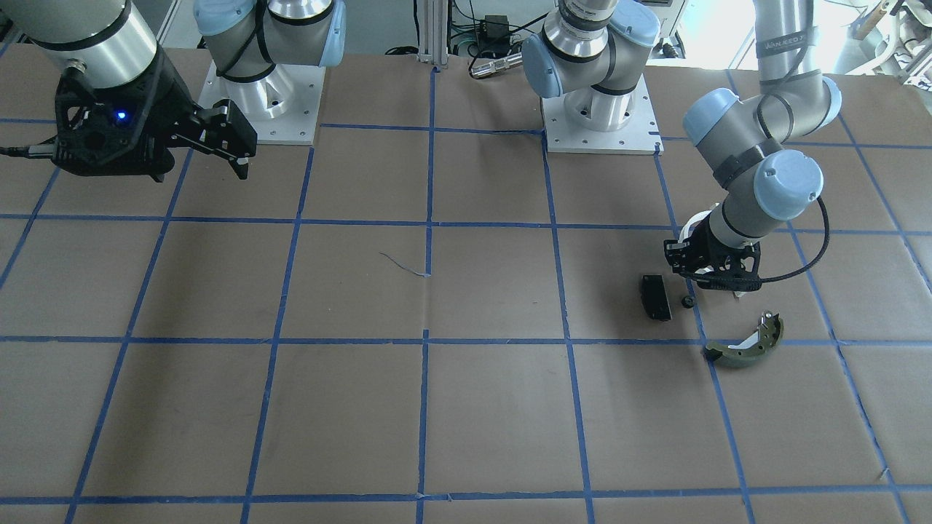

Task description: Place bearing gear from tray to pile

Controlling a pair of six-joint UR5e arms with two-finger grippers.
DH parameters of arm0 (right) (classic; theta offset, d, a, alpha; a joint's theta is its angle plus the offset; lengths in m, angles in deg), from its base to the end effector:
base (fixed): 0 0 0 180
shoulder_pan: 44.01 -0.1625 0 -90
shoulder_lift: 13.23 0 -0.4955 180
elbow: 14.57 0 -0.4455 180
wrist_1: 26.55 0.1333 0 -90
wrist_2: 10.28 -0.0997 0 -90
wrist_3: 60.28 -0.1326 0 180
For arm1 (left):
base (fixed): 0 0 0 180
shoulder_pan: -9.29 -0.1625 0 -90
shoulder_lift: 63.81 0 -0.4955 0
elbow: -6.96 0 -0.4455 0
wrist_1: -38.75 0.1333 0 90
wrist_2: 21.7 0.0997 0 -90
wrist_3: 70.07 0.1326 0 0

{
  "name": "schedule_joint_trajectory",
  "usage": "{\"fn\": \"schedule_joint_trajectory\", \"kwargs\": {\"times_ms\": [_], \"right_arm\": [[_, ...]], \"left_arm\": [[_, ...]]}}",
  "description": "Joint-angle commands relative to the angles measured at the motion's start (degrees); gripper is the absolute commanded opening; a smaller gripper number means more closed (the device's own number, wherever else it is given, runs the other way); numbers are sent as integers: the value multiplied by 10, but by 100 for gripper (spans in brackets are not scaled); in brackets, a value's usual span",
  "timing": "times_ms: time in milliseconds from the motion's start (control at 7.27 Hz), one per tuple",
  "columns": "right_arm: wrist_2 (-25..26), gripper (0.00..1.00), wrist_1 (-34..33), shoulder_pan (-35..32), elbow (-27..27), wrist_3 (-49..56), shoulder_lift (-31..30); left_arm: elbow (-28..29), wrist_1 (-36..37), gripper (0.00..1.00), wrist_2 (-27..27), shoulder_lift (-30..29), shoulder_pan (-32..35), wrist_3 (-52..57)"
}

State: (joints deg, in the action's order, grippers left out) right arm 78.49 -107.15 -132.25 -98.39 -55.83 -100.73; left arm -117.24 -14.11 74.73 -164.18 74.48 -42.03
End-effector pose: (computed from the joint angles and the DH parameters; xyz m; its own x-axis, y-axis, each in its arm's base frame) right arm 0.1191 -0.5561 0.5443 -0.9986 -0.0444 -0.0290 -0.0471 0.9941 0.0977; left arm 0.0974 -0.4930 0.1937 -0.9971 0.0667 -0.0372 0.0596 0.9843 0.1663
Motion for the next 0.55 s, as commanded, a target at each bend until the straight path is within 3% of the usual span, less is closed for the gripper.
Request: {"fn": "schedule_joint_trajectory", "kwargs": {"times_ms": [0,138,413], "right_arm": [[0,100,-2,0,-1,2,0],[0,100,-2,0,-1,3,0],[0,100,-3,0,-1,3,0]], "left_arm": [[-1,-1,94,-2,2,1,3],[1,-1,99,-2,3,1,3],[13,-8,100,-9,24,12,-1]]}}
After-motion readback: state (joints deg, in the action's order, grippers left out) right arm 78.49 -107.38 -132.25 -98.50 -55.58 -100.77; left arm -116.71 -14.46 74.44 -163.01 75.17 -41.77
